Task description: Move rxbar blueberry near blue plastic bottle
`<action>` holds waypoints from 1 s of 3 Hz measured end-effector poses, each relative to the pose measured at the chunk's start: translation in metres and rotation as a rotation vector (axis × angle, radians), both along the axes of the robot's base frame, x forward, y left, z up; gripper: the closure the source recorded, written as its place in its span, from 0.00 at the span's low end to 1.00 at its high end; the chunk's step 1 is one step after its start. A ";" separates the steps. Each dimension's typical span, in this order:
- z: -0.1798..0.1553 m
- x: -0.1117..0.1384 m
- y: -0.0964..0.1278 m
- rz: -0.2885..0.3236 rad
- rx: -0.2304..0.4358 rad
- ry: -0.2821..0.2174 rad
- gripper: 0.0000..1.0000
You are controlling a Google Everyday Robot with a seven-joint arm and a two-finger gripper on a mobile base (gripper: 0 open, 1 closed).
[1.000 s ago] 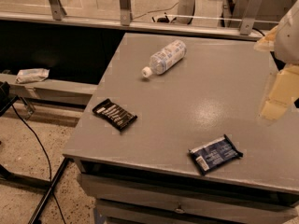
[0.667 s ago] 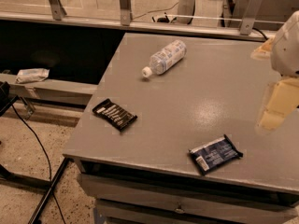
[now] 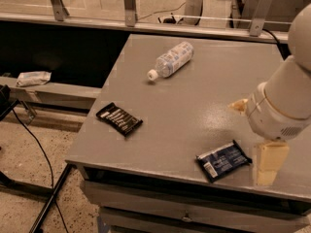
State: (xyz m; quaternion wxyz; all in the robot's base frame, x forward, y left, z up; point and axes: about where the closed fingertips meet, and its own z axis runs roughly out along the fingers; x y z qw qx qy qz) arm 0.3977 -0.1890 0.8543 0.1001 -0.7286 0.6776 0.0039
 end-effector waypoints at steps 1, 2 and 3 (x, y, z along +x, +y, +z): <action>-0.025 -0.003 0.004 0.069 -0.022 0.024 0.00; -0.026 -0.004 0.004 0.073 -0.023 0.026 0.00; -0.025 -0.004 0.004 0.073 -0.025 0.023 0.18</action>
Offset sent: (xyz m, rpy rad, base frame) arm -0.0027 0.0037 -0.0227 -0.0199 0.0223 0.0634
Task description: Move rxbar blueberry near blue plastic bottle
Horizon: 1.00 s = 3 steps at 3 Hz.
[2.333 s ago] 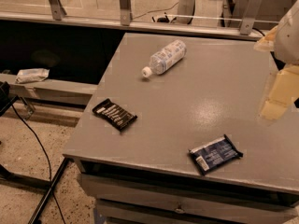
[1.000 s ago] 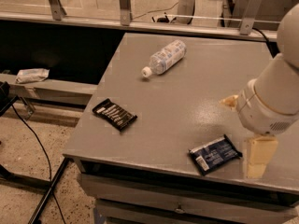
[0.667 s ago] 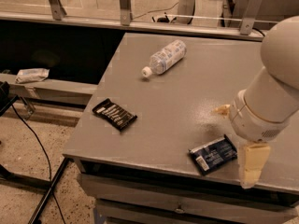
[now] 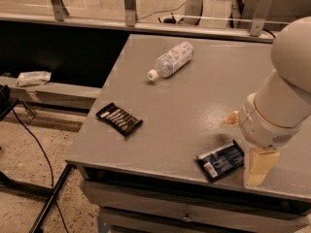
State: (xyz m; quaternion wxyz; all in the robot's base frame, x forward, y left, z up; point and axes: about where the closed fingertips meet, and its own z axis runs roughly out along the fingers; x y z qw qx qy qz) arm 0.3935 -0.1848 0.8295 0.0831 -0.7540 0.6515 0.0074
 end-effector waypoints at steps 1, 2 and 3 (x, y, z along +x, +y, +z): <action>0.000 -0.001 0.002 0.002 0.000 -0.003 0.47; -0.002 -0.001 0.006 0.008 0.004 -0.001 0.35; -0.001 0.000 0.011 0.017 -0.009 -0.008 0.04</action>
Offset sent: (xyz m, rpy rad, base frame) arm -0.0005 0.0106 -0.0083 0.0122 0.0095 0.0145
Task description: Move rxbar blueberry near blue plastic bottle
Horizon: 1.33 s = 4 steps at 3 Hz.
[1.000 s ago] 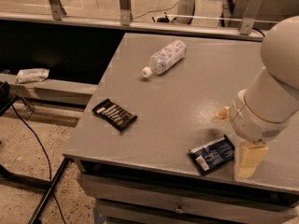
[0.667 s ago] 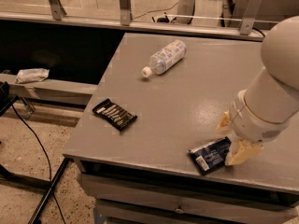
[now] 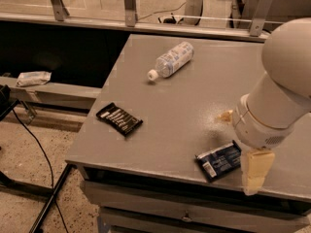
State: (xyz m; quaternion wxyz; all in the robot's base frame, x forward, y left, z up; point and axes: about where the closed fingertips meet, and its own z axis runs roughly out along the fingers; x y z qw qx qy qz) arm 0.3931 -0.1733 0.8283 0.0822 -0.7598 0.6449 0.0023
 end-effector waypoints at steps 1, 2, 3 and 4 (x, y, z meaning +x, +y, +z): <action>-0.001 -0.001 0.004 0.012 -0.008 0.002 0.03; -0.006 -0.003 0.012 0.046 -0.025 0.018 0.33; -0.008 -0.003 0.014 0.059 -0.033 0.031 0.56; -0.005 -0.003 0.015 0.060 -0.033 0.031 0.80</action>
Offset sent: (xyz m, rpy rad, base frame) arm -0.0026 0.0167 -0.0095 -0.0320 0.0294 0.0700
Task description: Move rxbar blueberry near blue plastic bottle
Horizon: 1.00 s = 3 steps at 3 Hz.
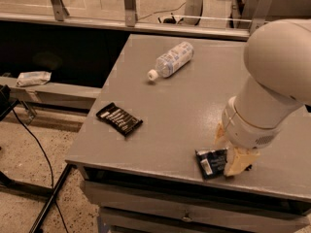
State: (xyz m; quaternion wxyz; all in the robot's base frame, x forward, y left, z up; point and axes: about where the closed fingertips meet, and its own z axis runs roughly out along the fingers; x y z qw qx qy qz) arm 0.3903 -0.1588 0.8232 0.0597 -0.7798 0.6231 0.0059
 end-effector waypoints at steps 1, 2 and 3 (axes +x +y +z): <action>0.000 0.000 0.000 0.000 0.000 0.000 1.00; 0.015 0.008 -0.009 -0.020 0.007 -0.021 1.00; 0.065 0.036 -0.041 -0.087 0.026 -0.092 1.00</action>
Offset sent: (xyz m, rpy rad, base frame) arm 0.0607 -0.0721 0.1108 0.0572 -0.1495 -0.1509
